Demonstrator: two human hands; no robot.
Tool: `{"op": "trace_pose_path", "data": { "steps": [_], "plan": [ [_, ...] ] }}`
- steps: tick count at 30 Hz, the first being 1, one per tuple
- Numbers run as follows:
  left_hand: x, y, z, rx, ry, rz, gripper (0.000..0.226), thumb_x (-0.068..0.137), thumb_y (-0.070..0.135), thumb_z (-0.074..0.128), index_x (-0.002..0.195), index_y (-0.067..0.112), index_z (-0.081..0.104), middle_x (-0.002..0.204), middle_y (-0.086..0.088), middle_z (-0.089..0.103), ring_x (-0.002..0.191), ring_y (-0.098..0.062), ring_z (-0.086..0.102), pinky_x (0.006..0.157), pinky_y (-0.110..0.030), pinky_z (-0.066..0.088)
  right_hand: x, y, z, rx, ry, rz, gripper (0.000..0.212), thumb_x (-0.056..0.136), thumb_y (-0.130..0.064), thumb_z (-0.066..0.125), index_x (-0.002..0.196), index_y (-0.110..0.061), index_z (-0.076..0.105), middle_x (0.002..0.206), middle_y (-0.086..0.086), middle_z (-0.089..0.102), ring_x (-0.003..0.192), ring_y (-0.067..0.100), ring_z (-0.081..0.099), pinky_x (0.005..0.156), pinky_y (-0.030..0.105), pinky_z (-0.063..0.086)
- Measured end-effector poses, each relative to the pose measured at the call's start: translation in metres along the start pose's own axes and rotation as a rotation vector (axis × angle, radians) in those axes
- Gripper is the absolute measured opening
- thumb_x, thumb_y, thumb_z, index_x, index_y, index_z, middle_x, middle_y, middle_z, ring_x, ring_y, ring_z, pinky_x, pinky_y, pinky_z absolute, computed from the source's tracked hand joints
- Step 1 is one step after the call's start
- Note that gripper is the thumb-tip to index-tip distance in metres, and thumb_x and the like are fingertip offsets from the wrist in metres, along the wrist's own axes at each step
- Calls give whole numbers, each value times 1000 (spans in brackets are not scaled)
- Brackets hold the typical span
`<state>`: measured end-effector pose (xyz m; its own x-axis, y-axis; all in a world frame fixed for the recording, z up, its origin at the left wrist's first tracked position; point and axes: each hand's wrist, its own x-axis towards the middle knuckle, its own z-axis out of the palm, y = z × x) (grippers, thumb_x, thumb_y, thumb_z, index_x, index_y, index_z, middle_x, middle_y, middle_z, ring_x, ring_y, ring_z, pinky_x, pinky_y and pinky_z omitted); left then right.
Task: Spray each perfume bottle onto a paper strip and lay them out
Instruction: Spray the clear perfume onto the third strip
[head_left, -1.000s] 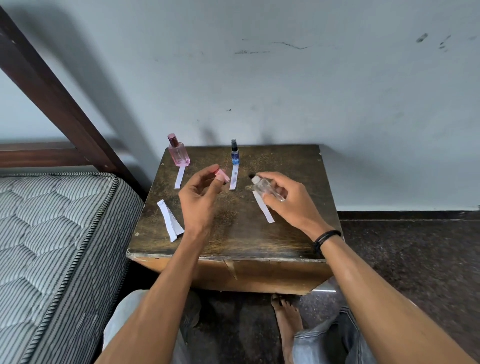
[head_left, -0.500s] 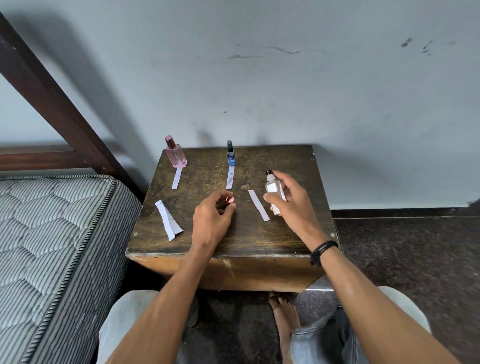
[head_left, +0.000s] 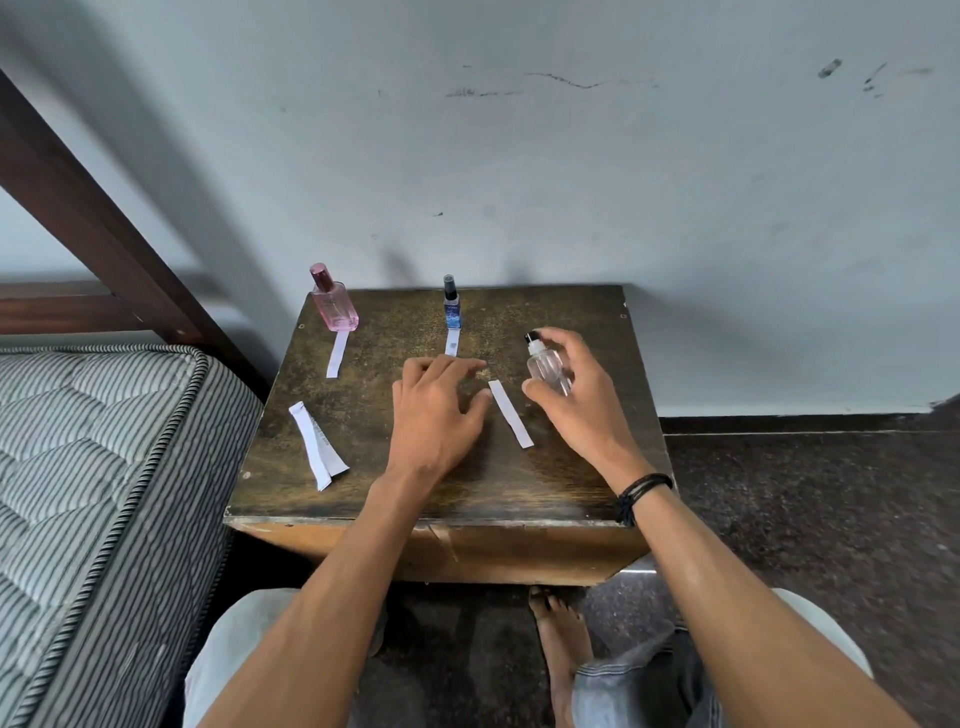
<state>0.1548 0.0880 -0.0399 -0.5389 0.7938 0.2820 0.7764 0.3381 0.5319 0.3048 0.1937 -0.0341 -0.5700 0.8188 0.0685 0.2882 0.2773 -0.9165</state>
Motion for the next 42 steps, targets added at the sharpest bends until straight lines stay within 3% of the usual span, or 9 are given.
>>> {"op": "trace_pose_path", "data": {
  "steps": [4, 7, 12, 16, 20, 23, 26, 35, 42],
  "plan": [
    [3, 4, 8, 137, -72, 19, 37, 95, 36, 61, 130, 25, 65, 127, 9, 64, 122, -21, 41, 95, -37, 31, 3, 0, 0, -75, -27, -79, 64, 91, -19, 70, 143, -47, 45, 116, -39, 53, 70, 24, 63, 70, 38, 59],
    [6, 2, 9, 170, -113, 19, 43, 96, 43, 59, 134, 24, 62, 132, 8, 60, 124, -22, 40, 98, -40, 33, 6, 3, -3, -64, -37, -101, 61, 92, -21, 70, 142, -47, 47, 125, -37, 51, 86, 18, 65, 75, 15, 54],
    [9, 1, 12, 192, -152, 26, 43, 95, 46, 59, 134, 27, 62, 131, 8, 57, 124, -22, 38, 100, -42, 32, 5, 4, -5, -30, -44, -74, 48, 97, -27, 68, 141, -38, 52, 132, -21, 55, 100, -28, 49, 80, -2, 38],
    [11, 0, 13, 184, -149, 20, 42, 93, 50, 59, 129, 30, 65, 127, 10, 57, 123, -21, 38, 100, -41, 32, 5, 4, -7, 6, -98, -74, 41, 102, -34, 60, 141, -40, 51, 118, -17, 61, 80, -6, 58, 78, 15, 45],
    [13, 0, 13, 172, -154, -6, 44, 90, 60, 59, 123, 32, 68, 125, 10, 56, 122, -20, 37, 97, -39, 30, 6, 5, -9, -8, -144, -77, 43, 103, -33, 58, 144, -39, 50, 136, -23, 56, 117, -5, 55, 102, 21, 42],
    [13, 2, 15, 178, -155, -6, 42, 87, 57, 64, 120, 30, 68, 123, 10, 56, 122, -20, 37, 96, -38, 30, 6, 9, -11, -53, -174, -72, 42, 101, -32, 62, 141, -40, 52, 98, -42, 54, 80, -12, 54, 82, 20, 41],
    [13, 3, 16, 135, -156, -20, 35, 85, 52, 69, 113, 31, 67, 120, 13, 57, 121, -18, 37, 92, -35, 27, 6, 12, -12, -118, -164, -82, 41, 99, -32, 64, 138, -41, 54, 86, -49, 50, 71, -14, 53, 72, 15, 36],
    [18, -3, 10, -120, -104, -75, 5, 86, 35, 76, 88, 32, 71, 88, 24, 60, 105, -4, 33, 81, -28, 17, 2, 10, -13, -284, -189, -113, 40, 95, -31, 65, 133, -41, 57, 86, -30, 55, 79, -8, 56, 67, 13, 37],
    [23, -8, 6, -203, -94, -151, 5, 87, 36, 75, 91, 34, 76, 88, 16, 66, 111, -7, 45, 94, -30, 25, 0, 8, -7, -400, -233, -153, 44, 92, -32, 65, 134, -42, 55, 125, -18, 64, 102, 7, 61, 83, 31, 52]
  ]
}}
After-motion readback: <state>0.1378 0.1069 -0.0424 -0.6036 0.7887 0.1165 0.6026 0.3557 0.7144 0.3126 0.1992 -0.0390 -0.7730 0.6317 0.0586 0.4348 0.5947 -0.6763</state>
